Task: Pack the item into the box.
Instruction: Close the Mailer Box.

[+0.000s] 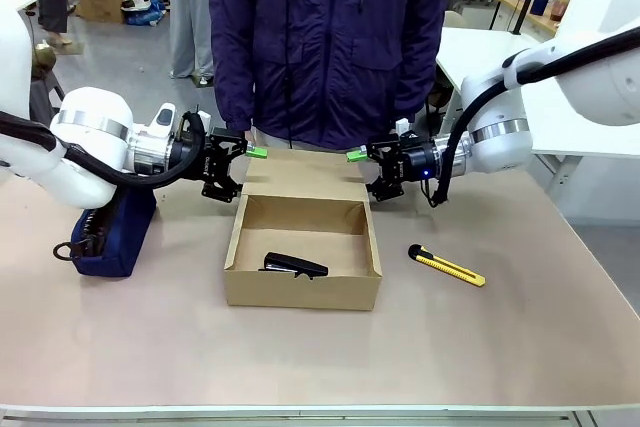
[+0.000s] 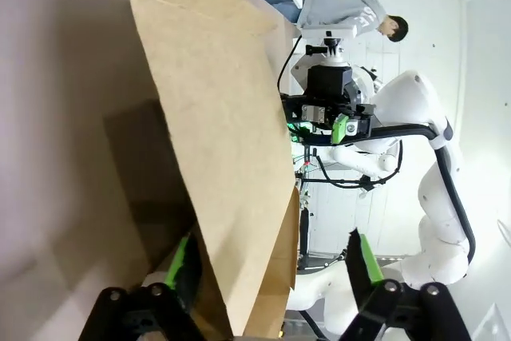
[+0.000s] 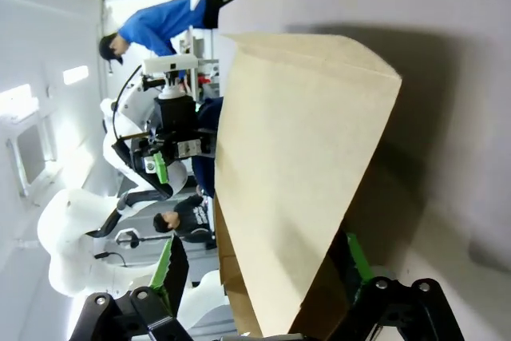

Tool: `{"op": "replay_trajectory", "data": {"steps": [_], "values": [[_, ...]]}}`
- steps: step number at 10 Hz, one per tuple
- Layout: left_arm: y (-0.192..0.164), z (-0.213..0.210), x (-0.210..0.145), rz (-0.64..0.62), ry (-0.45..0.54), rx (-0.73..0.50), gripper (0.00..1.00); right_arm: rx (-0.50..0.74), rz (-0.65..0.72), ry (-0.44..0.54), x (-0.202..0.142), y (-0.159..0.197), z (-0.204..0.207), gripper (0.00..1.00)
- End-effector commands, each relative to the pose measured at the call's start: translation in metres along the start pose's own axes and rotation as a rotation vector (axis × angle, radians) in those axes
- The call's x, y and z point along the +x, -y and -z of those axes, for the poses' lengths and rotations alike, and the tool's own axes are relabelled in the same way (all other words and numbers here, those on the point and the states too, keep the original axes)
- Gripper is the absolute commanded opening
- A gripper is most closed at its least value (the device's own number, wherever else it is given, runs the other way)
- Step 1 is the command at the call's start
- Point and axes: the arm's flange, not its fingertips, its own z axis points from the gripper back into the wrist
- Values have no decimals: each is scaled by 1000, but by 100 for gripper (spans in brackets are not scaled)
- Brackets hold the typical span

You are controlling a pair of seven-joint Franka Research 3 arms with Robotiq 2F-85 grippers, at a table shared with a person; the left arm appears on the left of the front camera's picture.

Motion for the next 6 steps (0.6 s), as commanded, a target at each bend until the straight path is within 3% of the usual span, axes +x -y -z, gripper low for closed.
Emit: {"op": "replay_trajectory", "data": {"steps": [1,2,3,4,6], "values": [[0,0,0,47,26,-62,80,20,37,-21,2,-5,3,80],[1,0,-1,56,33,-78,63,15,46,-28,1,-6,3,73],[1,1,0,53,27,-83,60,10,56,-33,0,-5,3,60],[1,1,0,49,18,-81,43,9,56,-28,-1,-5,3,53],[1,0,0,46,17,-74,43,0,24,-14,-5,-9,1,53]]}}
